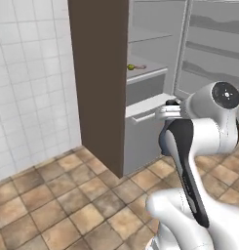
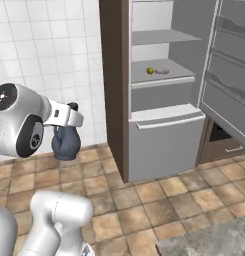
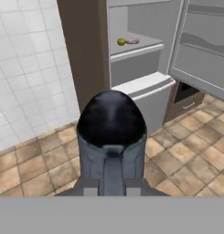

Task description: Move the pork chop and lemon from the top shelf to the second highest shelf to make space. Then, place the pitcher from the counter on the cleared top shelf.

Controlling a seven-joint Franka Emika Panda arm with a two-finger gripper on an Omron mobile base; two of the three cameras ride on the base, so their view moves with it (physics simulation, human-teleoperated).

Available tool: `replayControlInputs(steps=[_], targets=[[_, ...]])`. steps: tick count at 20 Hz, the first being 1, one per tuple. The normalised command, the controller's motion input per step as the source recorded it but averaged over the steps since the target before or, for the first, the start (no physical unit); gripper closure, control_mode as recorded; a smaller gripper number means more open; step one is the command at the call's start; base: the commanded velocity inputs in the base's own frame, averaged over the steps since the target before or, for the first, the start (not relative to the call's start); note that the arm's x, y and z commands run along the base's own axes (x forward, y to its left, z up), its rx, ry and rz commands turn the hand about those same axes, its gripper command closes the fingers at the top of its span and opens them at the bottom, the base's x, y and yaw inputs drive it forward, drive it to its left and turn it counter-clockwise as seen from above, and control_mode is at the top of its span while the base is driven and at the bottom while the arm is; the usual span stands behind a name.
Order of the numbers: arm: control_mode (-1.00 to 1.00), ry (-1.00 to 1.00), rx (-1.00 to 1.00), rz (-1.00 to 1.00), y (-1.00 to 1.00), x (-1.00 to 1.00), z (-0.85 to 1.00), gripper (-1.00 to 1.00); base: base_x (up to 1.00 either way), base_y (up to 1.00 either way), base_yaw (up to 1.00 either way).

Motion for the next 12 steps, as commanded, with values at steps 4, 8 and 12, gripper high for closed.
replayControlInputs(steps=[4,8,12], targets=[[1.00,0.00,0.00,0.00,0.00,0.00,0.00,1.00,0.92,-0.33,-0.26],[1.00,0.00,0.00,0.00,0.00,0.00,0.00,1.00,0.89,-0.40,-0.26],[1.00,0.00,0.00,0.00,0.00,0.00,0.00,1.00,0.86,-0.37,-0.25]])
